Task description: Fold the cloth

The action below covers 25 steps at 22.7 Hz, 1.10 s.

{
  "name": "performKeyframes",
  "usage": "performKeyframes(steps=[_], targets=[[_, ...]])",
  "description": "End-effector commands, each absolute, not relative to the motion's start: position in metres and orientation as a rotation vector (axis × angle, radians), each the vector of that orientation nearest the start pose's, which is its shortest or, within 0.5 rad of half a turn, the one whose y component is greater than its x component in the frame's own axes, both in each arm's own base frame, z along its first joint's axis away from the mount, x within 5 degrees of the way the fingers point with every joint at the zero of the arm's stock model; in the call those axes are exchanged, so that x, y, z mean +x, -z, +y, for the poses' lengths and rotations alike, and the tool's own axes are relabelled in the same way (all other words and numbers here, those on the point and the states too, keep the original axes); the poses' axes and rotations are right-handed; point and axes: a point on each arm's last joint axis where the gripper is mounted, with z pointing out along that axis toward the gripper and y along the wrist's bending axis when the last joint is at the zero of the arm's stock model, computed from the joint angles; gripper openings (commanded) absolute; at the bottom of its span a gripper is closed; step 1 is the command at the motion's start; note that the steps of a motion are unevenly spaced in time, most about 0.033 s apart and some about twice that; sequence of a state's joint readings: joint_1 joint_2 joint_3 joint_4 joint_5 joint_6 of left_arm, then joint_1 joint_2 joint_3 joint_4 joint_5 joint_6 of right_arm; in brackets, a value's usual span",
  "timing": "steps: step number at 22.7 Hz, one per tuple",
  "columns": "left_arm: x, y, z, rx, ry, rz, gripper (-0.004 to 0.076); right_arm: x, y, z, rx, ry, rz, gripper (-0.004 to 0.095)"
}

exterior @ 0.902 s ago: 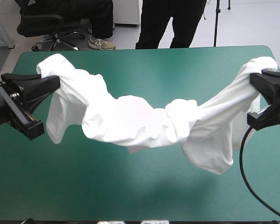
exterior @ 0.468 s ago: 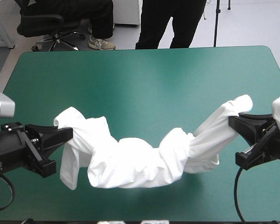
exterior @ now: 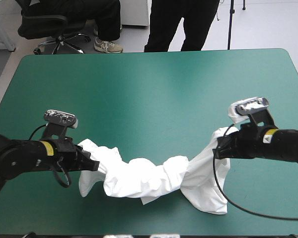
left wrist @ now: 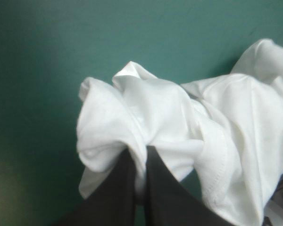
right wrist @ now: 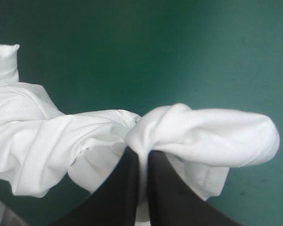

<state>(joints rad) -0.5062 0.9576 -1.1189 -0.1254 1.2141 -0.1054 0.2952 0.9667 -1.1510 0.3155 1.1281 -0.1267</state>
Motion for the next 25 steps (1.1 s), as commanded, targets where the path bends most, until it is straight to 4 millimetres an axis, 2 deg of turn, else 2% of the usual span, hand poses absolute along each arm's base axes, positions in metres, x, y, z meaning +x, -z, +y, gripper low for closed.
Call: performKeyframes(steps=[1, 6, 8, 9, 15, 18, 20, 22, 24, 25], targets=[[0.164, -0.377, -0.095, 0.478, 0.319, 2.442, -0.0017, 0.191, -0.398, 0.081, -0.455, -0.450, 2.256, -0.0017], [0.205, -0.360, -0.107, 0.510, 0.175, 2.381, -0.0017, 0.245, -0.370, 0.094, -0.461, -0.402, 2.266, -0.0017], [0.222, -0.350, -0.114, 0.530, 0.139, 2.365, -0.0017, 0.263, -0.358, 0.098, -0.458, -0.381, 2.286, -0.0017], [0.238, -0.338, -0.120, 0.536, 0.121, 2.366, -0.0017, 0.281, -0.348, 0.102, -0.459, -0.355, 2.302, -0.0017], [0.287, -0.303, -0.117, 0.421, 0.131, 2.376, -0.0017, 0.332, -0.326, 0.110, -0.518, -0.233, 2.334, -0.0017], [0.297, -0.289, -0.111, 0.355, 0.146, 2.430, -0.0013, 0.349, -0.320, 0.113, -0.542, -0.193, 2.357, 0.0010], [0.299, -0.286, -0.110, 0.332, 0.162, 2.448, 0.0041, 0.356, -0.320, 0.114, -0.565, -0.167, 2.371, 0.0154], [0.300, -0.293, -0.111, 0.358, 0.168, 2.430, 0.0219, 0.360, -0.330, 0.112, -0.587, -0.109, 2.365, 0.0449], [0.301, -0.309, -0.112, 0.380, 0.157, 2.449, 0.0428, 0.356, -0.347, 0.106, -0.574, -0.047, 2.396, 0.0640], [0.300, -0.318, -0.111, 0.389, 0.145, 2.478, 0.0498, 0.351, -0.358, 0.102, -0.582, -0.014, 2.395, 0.0676]])
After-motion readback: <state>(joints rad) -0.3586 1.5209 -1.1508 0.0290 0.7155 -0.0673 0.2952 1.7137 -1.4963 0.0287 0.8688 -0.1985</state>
